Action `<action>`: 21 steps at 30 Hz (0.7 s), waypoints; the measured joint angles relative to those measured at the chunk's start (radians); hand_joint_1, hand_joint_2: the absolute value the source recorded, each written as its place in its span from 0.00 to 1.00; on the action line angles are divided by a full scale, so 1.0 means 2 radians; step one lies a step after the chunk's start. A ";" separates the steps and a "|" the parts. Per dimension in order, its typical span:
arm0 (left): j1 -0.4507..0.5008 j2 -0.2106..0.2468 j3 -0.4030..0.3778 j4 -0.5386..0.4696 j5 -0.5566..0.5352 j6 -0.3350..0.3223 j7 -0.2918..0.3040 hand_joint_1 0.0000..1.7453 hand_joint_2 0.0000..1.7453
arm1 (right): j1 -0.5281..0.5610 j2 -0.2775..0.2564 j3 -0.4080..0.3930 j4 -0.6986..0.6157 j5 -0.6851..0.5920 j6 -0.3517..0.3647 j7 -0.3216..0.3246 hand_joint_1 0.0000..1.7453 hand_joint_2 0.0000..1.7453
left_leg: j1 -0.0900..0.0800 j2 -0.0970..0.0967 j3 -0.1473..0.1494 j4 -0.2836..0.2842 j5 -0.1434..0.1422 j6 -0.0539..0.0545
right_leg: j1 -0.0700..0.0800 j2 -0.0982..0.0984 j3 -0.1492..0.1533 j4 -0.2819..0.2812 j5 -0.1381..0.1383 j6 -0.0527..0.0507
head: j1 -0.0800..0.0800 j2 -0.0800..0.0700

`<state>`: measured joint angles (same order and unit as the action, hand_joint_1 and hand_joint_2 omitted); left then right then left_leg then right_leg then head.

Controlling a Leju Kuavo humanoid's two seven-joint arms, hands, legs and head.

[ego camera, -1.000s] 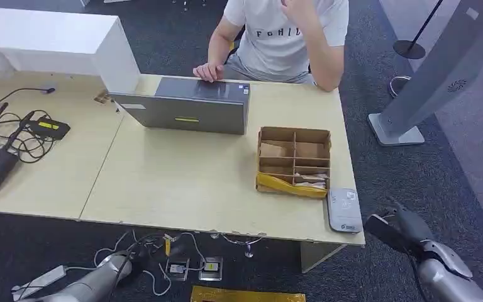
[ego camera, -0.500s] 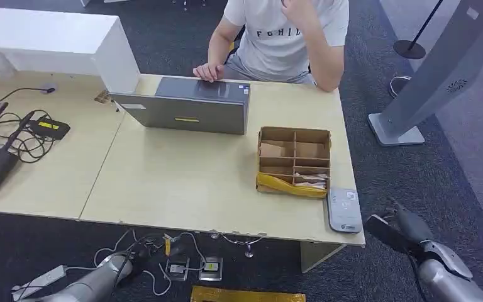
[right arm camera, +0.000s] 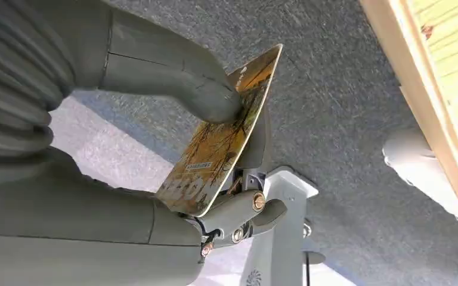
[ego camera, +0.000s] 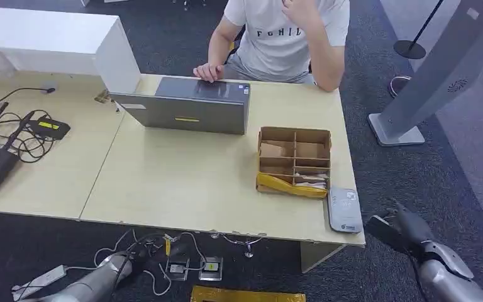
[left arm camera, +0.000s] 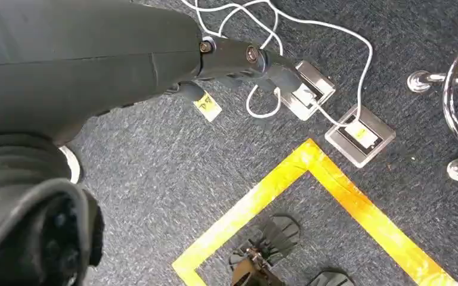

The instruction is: Pass the card to the sensor for recognition and then transmit it.

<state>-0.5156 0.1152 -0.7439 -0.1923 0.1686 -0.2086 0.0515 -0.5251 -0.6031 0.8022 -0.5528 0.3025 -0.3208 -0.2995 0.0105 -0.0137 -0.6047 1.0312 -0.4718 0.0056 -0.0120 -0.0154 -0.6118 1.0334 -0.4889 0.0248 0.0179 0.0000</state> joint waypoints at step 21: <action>0.008 -0.038 0.000 0.000 -0.018 0.008 -0.015 0.00 0.00 | -0.044 -0.030 -0.004 -0.054 0.026 -0.009 0.023 1.00 1.00 | -0.001 -0.001 -0.001 0.000 0.000 0.000 | -0.001 -0.001 0.000 0.000 0.001 0.001 | 0.000 0.000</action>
<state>-0.5002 0.0389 -0.7439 -0.1926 0.1328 -0.1919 0.0221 -0.6131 -0.6630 0.7950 -0.6615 0.3552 -0.3384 -0.2537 0.0076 -0.0152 -0.6060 1.0312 -0.4712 0.0065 -0.0150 -0.0170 -0.6118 1.0337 -0.4878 0.0266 0.0179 0.0000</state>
